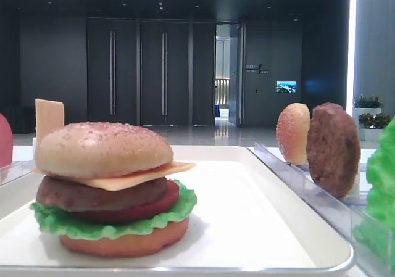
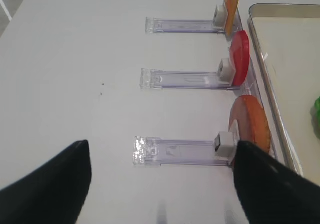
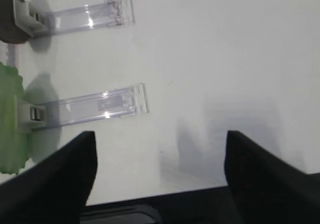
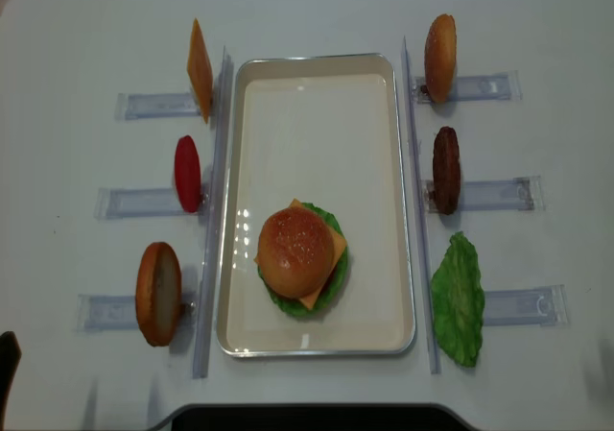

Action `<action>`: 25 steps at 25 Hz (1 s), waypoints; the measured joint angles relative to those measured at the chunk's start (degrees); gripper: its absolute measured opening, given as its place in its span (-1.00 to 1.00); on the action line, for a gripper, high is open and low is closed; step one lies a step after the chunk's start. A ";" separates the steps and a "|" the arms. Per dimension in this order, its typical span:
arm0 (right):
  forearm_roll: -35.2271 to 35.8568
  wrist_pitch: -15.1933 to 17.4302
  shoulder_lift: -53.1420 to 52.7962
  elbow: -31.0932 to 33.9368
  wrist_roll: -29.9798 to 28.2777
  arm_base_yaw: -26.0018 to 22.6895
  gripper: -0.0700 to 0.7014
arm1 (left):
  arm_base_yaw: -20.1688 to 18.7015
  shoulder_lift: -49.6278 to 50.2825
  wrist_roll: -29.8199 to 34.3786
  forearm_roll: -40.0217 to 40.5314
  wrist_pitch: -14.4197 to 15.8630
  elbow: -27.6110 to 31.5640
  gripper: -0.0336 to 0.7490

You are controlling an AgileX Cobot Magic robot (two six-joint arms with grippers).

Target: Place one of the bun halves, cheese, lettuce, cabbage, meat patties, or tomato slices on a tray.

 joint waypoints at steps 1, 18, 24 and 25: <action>-0.53 0.40 -2.41 0.58 0.28 0.45 0.50 | 0.00 0.00 0.00 0.00 0.00 0.00 0.85; -4.05 0.19 -27.54 4.30 0.34 1.18 0.50 | 0.00 0.00 0.00 0.00 0.00 0.00 0.85; -3.99 -3.15 -27.66 6.30 0.47 1.18 0.50 | 0.00 0.00 0.00 0.00 0.05 0.00 0.85; -3.94 -3.51 -27.66 6.45 0.52 1.18 0.50 | 0.00 0.00 0.00 0.00 0.05 0.00 0.85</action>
